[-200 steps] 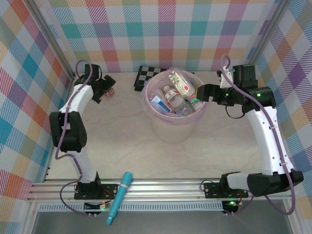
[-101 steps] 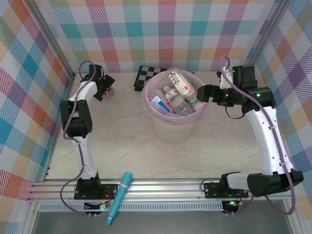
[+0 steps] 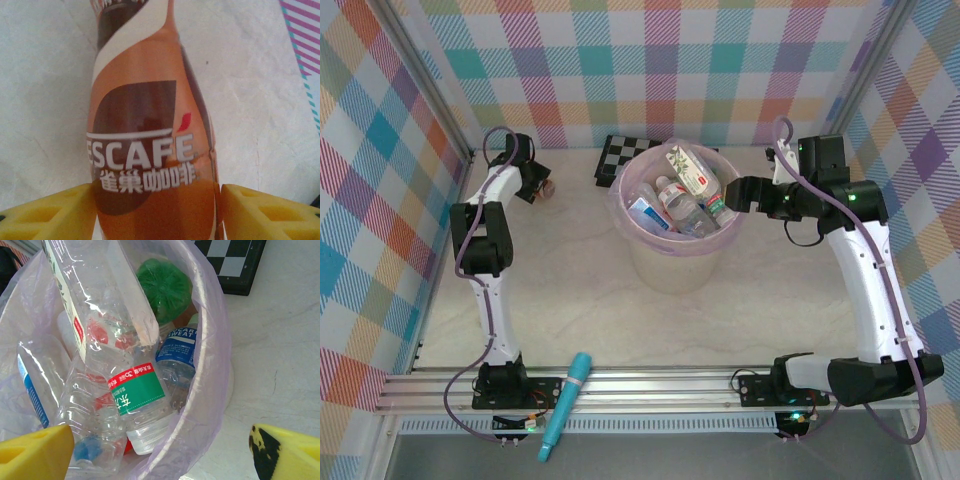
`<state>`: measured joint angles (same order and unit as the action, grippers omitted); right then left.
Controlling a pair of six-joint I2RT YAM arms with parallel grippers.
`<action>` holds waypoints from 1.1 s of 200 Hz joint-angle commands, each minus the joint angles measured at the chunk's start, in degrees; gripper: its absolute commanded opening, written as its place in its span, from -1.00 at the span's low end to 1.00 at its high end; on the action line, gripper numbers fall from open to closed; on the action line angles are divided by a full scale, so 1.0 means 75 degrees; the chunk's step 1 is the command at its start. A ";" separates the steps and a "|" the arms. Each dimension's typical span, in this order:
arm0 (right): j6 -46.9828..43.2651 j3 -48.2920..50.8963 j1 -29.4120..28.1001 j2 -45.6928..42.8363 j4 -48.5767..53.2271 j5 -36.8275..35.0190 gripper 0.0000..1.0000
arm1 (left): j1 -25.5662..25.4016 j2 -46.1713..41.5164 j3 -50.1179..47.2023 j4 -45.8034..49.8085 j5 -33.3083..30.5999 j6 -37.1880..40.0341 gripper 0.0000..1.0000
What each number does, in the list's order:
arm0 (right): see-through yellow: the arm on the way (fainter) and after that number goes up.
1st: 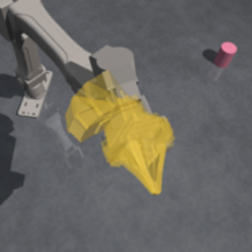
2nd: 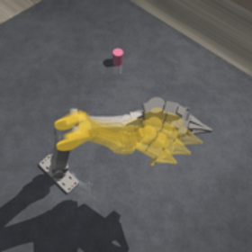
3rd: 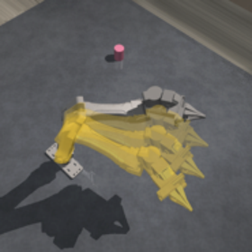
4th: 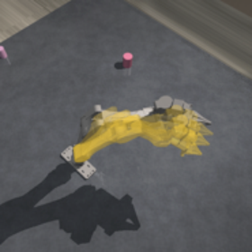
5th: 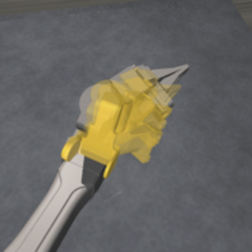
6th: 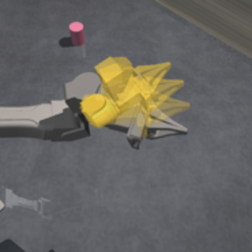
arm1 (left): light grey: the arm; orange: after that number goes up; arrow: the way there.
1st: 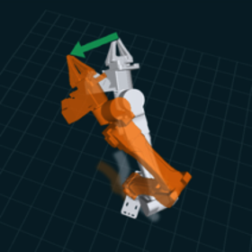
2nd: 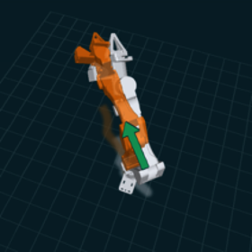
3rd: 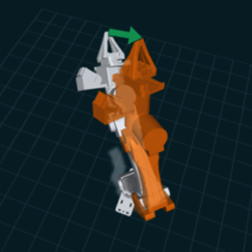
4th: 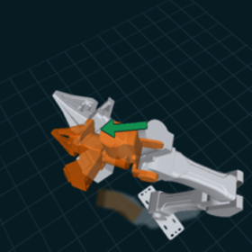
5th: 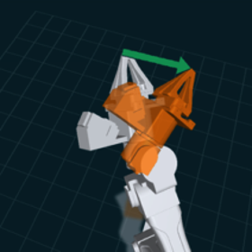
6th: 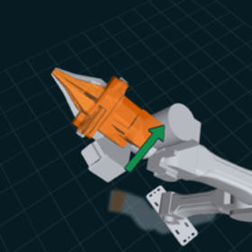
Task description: Put the plastic bottles in the bin
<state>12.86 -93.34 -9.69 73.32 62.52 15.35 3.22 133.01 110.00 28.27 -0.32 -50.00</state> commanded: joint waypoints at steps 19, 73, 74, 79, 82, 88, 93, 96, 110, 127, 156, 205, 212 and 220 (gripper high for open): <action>-0.0098 0.0012 0.0050 -0.0146 0.0133 -0.0060 0.81 | 0.0121 -0.0383 -0.0345 0.0221 -0.0172 -0.0066 0.16; -0.0057 -0.0012 0.0060 -0.0137 0.0102 -0.0105 0.81 | 0.0121 -0.1311 -0.0774 0.0062 0.0134 0.0033 0.12; -0.0060 -0.0012 0.0061 -0.0140 0.0102 -0.0110 0.81 | 0.0121 -0.1337 -0.0782 0.0056 0.0141 0.0033 0.12; -0.0048 -0.0012 0.0051 -0.0132 0.0089 -0.0106 0.81 | 0.0121 -0.1453 -0.0838 0.0031 0.0263 0.0045 0.12; -0.0039 -0.0018 0.0050 -0.0131 0.0075 -0.0105 0.81 | 0.0121 -0.1530 -0.0867 -0.0001 0.0339 0.0047 0.13; -0.0038 -0.0012 0.0050 -0.0116 0.0078 -0.0108 0.80 | 0.0111 -0.1683 -0.0948 -0.0094 0.0516 0.0054 0.13; -0.0039 -0.0012 0.0050 -0.0120 0.0068 -0.0112 0.81 | 0.0099 -0.1831 -0.1025 -0.0160 0.0642 0.0057 0.12; -0.0039 -0.0012 0.0052 -0.0114 0.0063 -0.0103 0.81 | 0.0089 -0.1913 -0.1065 -0.0187 0.0709 0.0057 0.12; -0.0037 0.0000 0.0054 -0.0106 0.0030 -0.0116 0.81 | 0.0009 -0.2400 -0.1234 -0.0280 0.0962 0.0114 0.11; -0.0032 0.0000 0.0056 -0.0073 0.0001 -0.0101 0.81 | -0.0137 -0.3045 -0.1395 -0.0344 0.1261 0.0173 0.11; 0.0002 0.0011 0.0061 -0.0039 -0.0140 -0.0018 0.81 | -0.0594 -0.4331 -0.1416 -0.0025 0.1557 0.0544 0.06; 0.0452 0.0187 0.0050 0.0107 -0.1137 0.0773 0.80 | -0.1815 -0.6464 -0.1647 0.0342 0.1913 0.0371 -0.11; 0.0505 0.0177 0.0051 0.0165 -0.1253 0.0859 0.80 | -0.2111 -0.6654 -0.1648 0.0357 0.2006 0.0272 -0.12; 0.0575 0.0158 0.0050 0.0240 -0.1352 0.0911 0.80 | -0.2446 -0.6821 -0.1638 0.0335 0.2182 0.0136 -0.12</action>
<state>14.61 -92.55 -9.69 73.65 57.74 18.00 -10.15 85.67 98.96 28.80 12.03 -47.16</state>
